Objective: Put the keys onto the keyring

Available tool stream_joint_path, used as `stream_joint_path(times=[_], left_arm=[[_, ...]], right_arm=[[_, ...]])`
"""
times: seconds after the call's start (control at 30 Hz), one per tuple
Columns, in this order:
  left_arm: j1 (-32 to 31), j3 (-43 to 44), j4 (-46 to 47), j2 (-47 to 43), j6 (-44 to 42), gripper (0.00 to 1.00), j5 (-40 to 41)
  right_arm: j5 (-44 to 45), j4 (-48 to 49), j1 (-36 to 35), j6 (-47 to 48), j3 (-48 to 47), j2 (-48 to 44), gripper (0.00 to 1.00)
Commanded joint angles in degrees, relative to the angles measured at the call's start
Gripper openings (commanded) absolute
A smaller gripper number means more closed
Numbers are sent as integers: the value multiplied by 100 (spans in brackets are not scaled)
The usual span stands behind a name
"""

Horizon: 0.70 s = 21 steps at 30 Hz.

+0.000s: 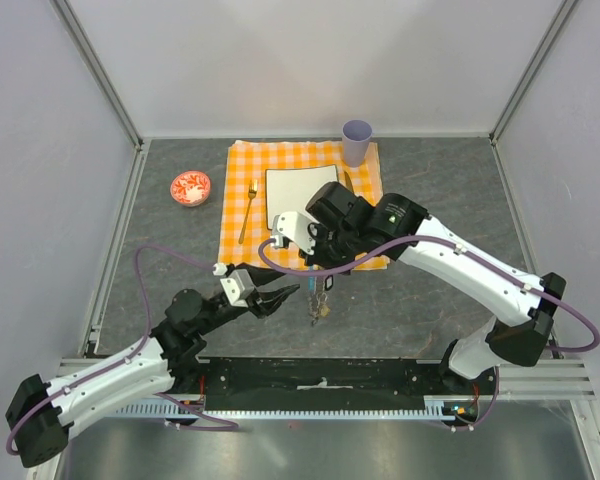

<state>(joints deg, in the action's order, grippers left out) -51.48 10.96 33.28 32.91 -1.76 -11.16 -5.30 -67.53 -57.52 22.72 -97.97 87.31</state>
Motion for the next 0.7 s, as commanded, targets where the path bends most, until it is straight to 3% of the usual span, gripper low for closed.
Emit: stream_joint_path(times=[0.0, 0.1, 0.23, 0.33, 0.67], left_arm=[[7, -33, 390, -39, -219, 49, -281], [16, 29, 434, 171, -263, 49, -492], [16, 231, 539, 566, -351, 49, -1097], [16, 389, 697, 909, -395, 48, -1274], [7, 837, 1374, 1841, -395, 45, -1714]], right_arm=[[133, 123, 12, -213, -56, 120, 0], [-599, 106, 21, 188, -38, 50, 0], [-454, 196, 4, 338, 156, -117, 0], [-875, 275, -5, 619, 357, -249, 0], [-850, 583, -5, 716, 815, -583, 0]])
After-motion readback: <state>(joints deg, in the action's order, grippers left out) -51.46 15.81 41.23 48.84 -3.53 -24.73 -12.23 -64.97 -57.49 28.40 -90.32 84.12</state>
